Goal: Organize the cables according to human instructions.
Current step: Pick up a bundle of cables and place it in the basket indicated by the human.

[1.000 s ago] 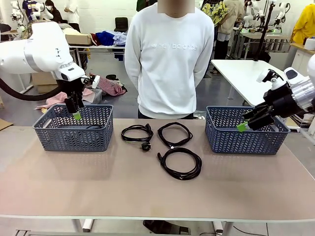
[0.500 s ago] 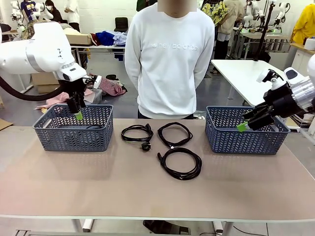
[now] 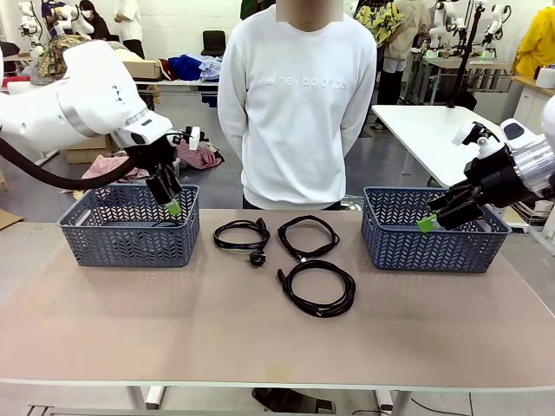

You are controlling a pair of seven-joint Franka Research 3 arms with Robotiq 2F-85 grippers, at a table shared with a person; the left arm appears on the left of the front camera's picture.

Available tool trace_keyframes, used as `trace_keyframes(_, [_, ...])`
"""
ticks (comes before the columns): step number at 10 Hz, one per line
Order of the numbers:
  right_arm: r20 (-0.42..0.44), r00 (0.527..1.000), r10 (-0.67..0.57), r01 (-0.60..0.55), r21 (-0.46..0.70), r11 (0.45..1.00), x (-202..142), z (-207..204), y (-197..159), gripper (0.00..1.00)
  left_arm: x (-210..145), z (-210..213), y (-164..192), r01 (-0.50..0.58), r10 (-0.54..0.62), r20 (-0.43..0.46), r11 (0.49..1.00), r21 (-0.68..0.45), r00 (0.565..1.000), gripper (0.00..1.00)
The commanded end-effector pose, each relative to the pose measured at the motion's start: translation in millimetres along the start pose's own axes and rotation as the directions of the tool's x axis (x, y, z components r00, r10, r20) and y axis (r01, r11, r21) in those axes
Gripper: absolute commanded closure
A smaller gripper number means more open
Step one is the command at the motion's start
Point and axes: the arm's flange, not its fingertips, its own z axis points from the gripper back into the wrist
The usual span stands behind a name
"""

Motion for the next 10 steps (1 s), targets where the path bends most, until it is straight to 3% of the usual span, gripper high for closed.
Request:
trace_keyframes(1, [0.030, 0.999, 0.020, -0.020, 0.011, 1.000, 0, -2, -4, 0.00, 2, -7, -30, -0.008, 0.007, 0.077, 1.000, 0.005, 0.997, 0.00])
trace_keyframes(6, [0.030, 0.999, 0.020, -0.020, 0.011, 1.000, 0, -2, -4, 0.00, 15, -38, -82, 0.004, 0.001, 0.168, 1.000, -0.029, 0.986, 0.00])
trace_keyframes(10, [0.030, 0.999, 0.020, -0.020, 0.011, 1.000, 0, -2, -4, 0.00, 24, -43, -85, -0.017, 0.024, 0.132, 0.999, -0.049, 0.991, 0.00])
